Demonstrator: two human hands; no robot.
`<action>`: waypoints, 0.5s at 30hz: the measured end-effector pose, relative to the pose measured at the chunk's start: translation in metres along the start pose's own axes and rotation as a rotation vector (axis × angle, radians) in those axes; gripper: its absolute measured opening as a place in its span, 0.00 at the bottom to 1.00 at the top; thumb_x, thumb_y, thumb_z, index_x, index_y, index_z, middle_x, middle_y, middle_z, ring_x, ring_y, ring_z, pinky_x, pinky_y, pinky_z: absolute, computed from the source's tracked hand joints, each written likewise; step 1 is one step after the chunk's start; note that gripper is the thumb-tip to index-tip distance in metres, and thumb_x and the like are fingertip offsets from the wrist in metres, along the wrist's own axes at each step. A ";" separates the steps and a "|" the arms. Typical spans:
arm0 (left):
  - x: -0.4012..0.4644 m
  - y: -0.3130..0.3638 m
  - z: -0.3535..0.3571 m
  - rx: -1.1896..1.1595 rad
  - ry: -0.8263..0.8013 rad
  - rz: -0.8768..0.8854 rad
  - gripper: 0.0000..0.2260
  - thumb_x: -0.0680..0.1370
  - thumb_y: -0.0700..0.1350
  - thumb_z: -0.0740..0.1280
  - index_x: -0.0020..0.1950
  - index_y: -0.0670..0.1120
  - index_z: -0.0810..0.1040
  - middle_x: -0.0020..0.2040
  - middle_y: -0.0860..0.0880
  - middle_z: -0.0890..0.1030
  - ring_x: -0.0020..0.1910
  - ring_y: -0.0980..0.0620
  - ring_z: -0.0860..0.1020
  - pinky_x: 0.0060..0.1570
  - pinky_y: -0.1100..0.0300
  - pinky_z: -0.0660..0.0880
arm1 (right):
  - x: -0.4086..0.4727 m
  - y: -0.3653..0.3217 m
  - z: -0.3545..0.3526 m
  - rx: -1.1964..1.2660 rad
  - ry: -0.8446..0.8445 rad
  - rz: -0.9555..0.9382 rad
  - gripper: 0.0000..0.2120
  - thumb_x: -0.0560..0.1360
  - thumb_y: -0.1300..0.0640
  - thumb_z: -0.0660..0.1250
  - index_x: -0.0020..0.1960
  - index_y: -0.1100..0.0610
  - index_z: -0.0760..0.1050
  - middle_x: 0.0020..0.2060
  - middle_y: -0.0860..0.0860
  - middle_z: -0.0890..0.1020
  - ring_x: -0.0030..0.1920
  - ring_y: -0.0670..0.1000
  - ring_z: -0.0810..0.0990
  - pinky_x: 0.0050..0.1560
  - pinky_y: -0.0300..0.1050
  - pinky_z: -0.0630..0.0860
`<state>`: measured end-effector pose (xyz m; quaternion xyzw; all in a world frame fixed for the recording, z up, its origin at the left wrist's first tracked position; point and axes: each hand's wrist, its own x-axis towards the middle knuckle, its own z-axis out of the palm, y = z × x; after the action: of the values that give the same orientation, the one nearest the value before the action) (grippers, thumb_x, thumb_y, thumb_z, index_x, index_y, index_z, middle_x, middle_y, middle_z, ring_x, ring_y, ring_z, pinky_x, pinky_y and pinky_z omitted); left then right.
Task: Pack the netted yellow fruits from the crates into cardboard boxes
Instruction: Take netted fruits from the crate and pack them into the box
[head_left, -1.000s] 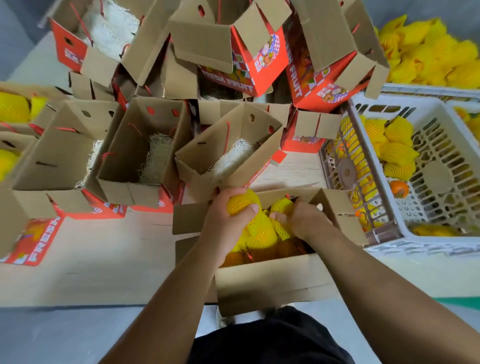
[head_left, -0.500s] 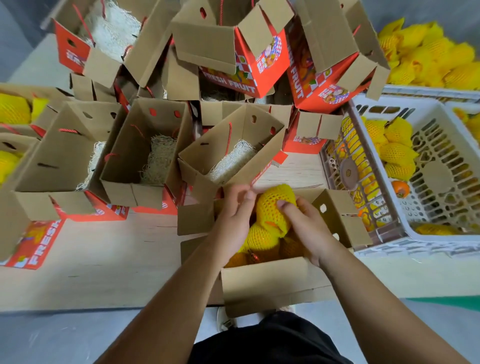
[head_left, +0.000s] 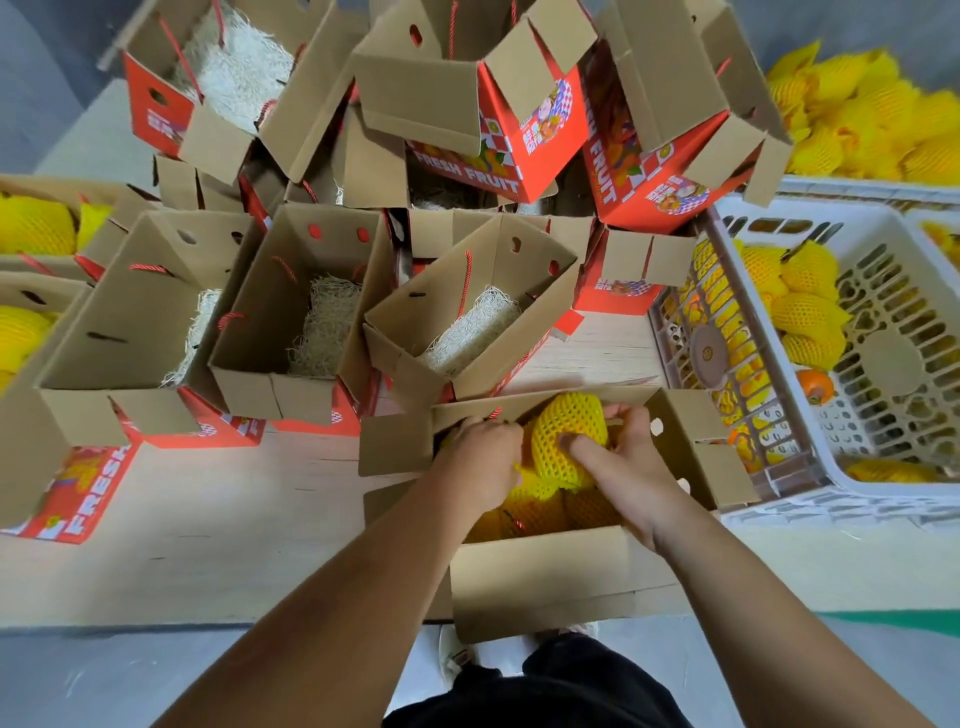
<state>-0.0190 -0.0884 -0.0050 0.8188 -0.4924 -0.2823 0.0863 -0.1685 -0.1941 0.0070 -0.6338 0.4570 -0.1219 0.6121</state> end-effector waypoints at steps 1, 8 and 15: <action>0.001 0.001 0.003 0.086 -0.013 -0.016 0.13 0.77 0.50 0.74 0.59 0.48 0.78 0.60 0.48 0.81 0.65 0.43 0.73 0.64 0.49 0.71 | -0.001 -0.001 0.000 -0.013 -0.016 -0.004 0.28 0.64 0.46 0.75 0.58 0.46 0.64 0.56 0.56 0.81 0.56 0.52 0.83 0.59 0.55 0.81; 0.004 0.008 0.004 0.301 0.144 -0.070 0.13 0.82 0.39 0.63 0.66 0.47 0.78 0.63 0.44 0.82 0.63 0.41 0.79 0.60 0.49 0.75 | -0.011 -0.011 0.002 -0.219 -0.186 0.021 0.28 0.63 0.45 0.74 0.57 0.51 0.66 0.50 0.59 0.81 0.50 0.54 0.83 0.54 0.59 0.82; 0.012 -0.014 -0.042 0.051 -0.134 -0.001 0.17 0.82 0.36 0.62 0.66 0.50 0.82 0.63 0.47 0.82 0.63 0.45 0.79 0.62 0.55 0.74 | -0.003 -0.027 0.038 -0.764 -0.631 0.009 0.15 0.78 0.47 0.69 0.63 0.50 0.75 0.55 0.51 0.80 0.56 0.53 0.80 0.61 0.51 0.77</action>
<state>0.0189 -0.0977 0.0190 0.8002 -0.5038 -0.3237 0.0324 -0.1314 -0.1712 0.0237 -0.8168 0.2643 0.2547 0.4451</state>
